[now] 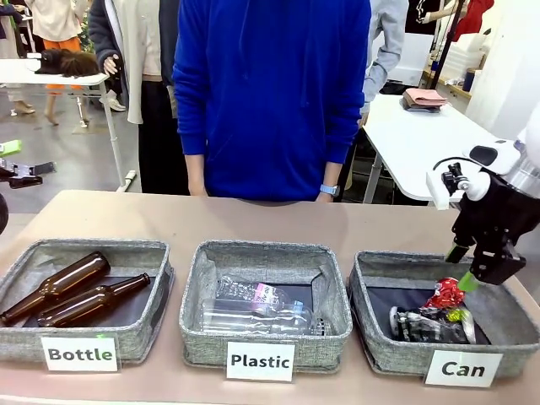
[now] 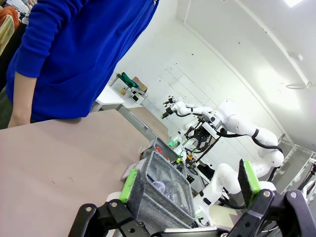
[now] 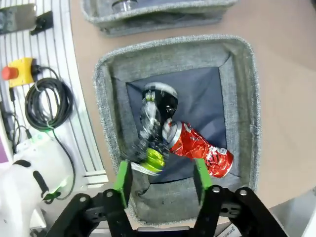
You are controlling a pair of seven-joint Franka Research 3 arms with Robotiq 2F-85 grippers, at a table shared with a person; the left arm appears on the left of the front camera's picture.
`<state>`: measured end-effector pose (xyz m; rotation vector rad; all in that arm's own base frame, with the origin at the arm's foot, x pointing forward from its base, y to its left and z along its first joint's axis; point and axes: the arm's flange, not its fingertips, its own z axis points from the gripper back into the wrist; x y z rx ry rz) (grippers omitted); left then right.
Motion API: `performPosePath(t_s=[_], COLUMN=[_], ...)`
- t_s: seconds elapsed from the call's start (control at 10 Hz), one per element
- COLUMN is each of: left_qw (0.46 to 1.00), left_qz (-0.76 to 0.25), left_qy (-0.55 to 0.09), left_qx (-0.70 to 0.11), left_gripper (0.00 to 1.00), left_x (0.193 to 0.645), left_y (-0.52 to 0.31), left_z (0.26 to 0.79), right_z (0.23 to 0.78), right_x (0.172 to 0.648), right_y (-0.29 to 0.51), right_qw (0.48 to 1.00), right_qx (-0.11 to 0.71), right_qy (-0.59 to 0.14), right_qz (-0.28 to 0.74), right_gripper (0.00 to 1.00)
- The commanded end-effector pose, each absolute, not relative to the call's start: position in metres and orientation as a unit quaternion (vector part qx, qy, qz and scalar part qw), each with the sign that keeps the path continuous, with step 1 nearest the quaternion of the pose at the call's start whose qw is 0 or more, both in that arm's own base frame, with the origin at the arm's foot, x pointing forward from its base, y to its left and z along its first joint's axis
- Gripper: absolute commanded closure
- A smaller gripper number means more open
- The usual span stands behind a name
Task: Sort the can waste into the basket.
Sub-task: Pick up the can waste from the table and place it in the right Fabric basket.
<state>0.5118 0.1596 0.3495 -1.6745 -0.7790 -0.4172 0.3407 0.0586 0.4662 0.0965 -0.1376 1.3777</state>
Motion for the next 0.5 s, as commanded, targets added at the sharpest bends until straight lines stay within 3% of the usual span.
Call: performPosePath(t_s=[0.0,0.4], left_qw=[0.588,0.588], left_qz=[-0.175,-0.175], left_qy=[-0.331,-0.331], left_qx=[-0.717,-0.717], left_gripper=[0.0,0.0], left_x=[0.51,0.51], left_y=[0.16,0.16], left_z=[0.354,0.354], right_z=[0.468,0.466], right_x=[0.353,0.367], right_y=[0.066,0.063], right_qw=[0.791,0.8], right_qx=[0.004,0.071], right_qy=[-0.061,-0.082], right_qz=[0.609,0.59], right_gripper=[0.02,0.0])
